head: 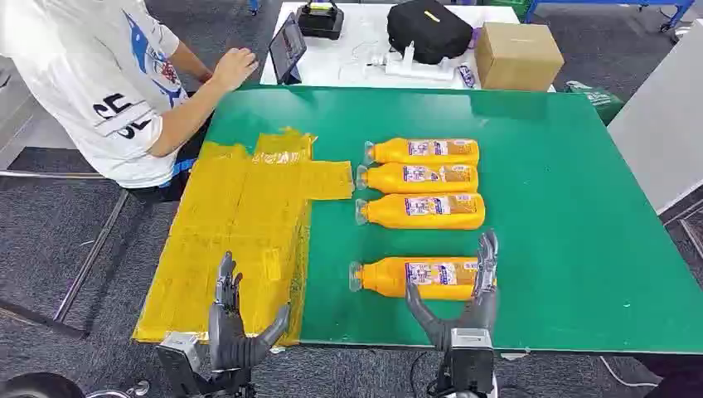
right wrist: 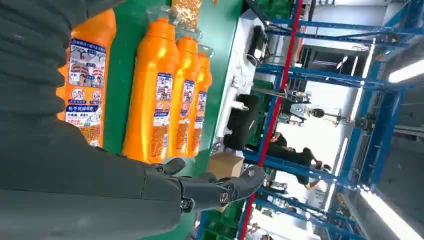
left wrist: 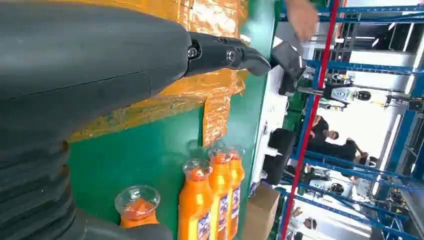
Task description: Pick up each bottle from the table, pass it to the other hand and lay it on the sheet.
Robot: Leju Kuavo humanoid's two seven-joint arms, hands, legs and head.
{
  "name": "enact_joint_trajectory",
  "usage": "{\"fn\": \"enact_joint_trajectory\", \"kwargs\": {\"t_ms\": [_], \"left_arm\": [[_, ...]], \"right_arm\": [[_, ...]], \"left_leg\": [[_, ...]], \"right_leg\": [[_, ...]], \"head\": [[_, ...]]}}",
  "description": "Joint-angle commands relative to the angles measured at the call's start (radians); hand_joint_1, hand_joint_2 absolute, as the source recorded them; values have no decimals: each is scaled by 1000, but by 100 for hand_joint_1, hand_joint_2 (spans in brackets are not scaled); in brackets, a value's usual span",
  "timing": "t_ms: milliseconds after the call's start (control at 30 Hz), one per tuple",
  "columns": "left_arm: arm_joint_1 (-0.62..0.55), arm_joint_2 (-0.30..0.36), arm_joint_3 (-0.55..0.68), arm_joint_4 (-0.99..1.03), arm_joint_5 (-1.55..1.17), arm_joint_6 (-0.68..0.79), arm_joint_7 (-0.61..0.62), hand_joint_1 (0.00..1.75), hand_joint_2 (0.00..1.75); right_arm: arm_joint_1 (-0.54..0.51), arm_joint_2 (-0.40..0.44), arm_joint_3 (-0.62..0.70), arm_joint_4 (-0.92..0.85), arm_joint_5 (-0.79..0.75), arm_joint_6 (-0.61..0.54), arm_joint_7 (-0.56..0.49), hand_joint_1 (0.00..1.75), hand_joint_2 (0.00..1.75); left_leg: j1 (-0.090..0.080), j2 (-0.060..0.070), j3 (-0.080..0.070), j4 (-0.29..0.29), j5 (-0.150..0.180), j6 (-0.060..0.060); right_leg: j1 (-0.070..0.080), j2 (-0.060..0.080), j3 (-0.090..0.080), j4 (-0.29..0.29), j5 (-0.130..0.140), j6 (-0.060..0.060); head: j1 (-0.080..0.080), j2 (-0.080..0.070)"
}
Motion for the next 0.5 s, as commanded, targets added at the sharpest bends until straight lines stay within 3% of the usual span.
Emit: {"fn": "enact_joint_trajectory", "kwargs": {"t_ms": [33,300,333,500], "left_arm": [[-13,-3,15,28,2,3,3,0,175],[-9,-7,19,33,8,-1,5,0,175],[-10,-7,19,33,8,-1,5,0,175],[-9,-8,21,32,9,3,6,0,175]], "right_arm": [[-8,-4,-22,43,-2,-19,-4,0,175],[1,2,-21,59,-12,-27,-3,0,175],[-2,2,-21,62,-11,-27,-3,0,175],[-1,4,-22,74,-17,-23,7,0,175]], "left_leg": [[0,1,5,-1,-2,0],[0,0,3,-1,-1,0],[1,1,8,-1,-4,-1],[0,0,3,-1,-1,0]], "right_leg": [[1,0,5,-1,-1,-1],[1,0,3,-1,-1,-1],[2,0,9,-2,-3,-2],[0,0,3,-1,-1,-1]], "head": [[0,0],[0,0],[0,0],[0,0]]}}
